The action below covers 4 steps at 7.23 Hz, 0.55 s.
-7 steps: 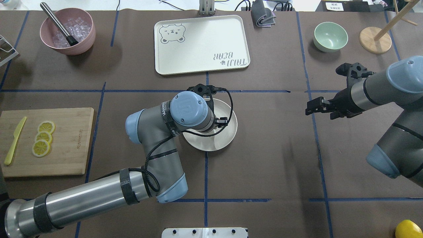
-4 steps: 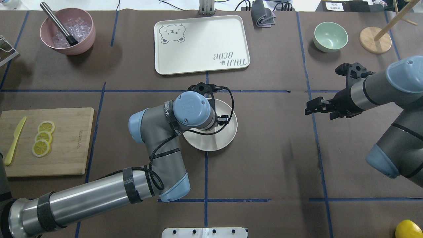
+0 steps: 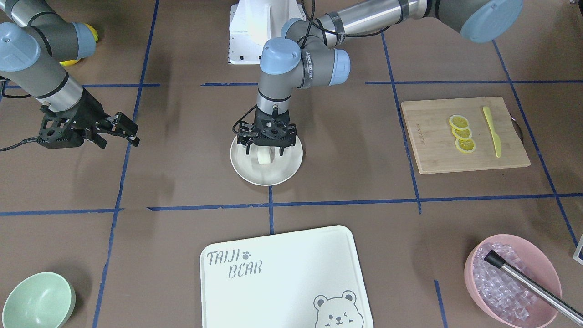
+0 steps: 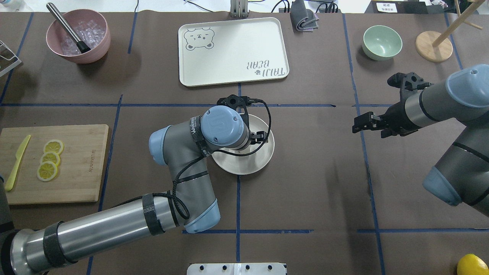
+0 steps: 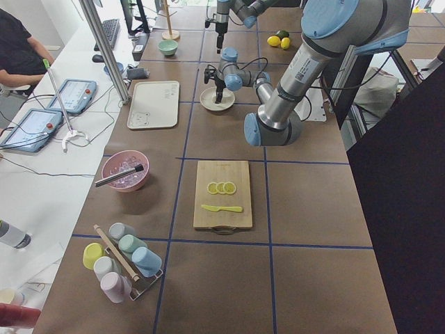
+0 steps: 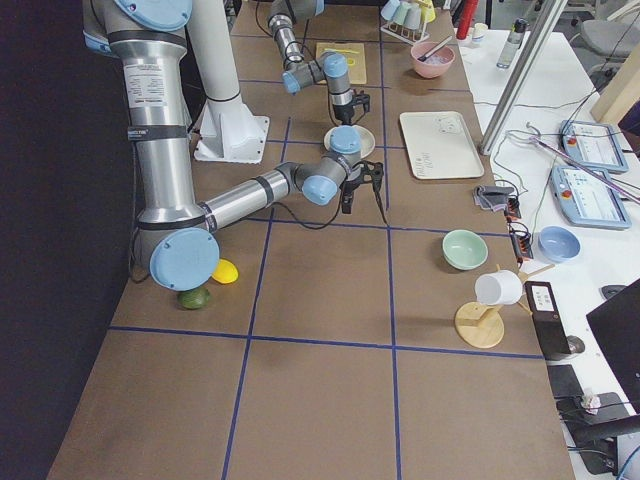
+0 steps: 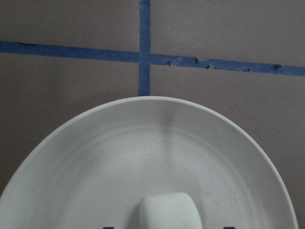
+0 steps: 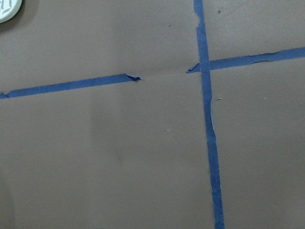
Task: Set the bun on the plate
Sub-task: 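Carry the bun with the left gripper over the white plate, then lower the bun onto the plate and open the left gripper while the right arm withdraws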
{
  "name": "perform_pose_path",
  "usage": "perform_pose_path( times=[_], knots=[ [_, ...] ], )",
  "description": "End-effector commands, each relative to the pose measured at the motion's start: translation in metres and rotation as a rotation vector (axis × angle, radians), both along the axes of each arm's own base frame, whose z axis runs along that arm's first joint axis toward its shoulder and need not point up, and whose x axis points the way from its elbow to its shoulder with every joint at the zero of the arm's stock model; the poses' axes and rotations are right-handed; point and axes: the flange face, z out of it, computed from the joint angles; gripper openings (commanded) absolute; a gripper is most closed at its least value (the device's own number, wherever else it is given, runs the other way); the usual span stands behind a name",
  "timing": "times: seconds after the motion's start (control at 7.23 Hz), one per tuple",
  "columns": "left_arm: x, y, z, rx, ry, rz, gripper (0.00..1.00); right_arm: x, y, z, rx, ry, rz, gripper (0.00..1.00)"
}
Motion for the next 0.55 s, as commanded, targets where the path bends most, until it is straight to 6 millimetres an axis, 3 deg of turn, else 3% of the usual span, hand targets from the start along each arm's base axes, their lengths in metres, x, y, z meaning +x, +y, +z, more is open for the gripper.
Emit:
perform_pose_path(
  times=[0.0, 0.14, 0.28, 0.42],
  knots=[
    [-0.042, -0.004, -0.014, -0.005, -0.008, -0.029, 0.99, 0.011, -0.005, 0.002, -0.003, -0.002, 0.008, 1.0],
    [-0.095, 0.012, -0.003, -0.005, -0.042, -0.027, 0.99, 0.031, -0.01, 0.01, 0.006, -0.002, -0.005, 1.0],
    [-0.142, 0.023, 0.015, 0.058, -0.064, 0.001, 0.99, 0.065, -0.018, 0.022, 0.026, -0.008, -0.029, 1.0],
    [-0.178, 0.027, 0.035, 0.118, -0.099, 0.031, 0.99, 0.096, -0.023, 0.038, 0.051, -0.001, -0.04, 1.0]
  ],
)
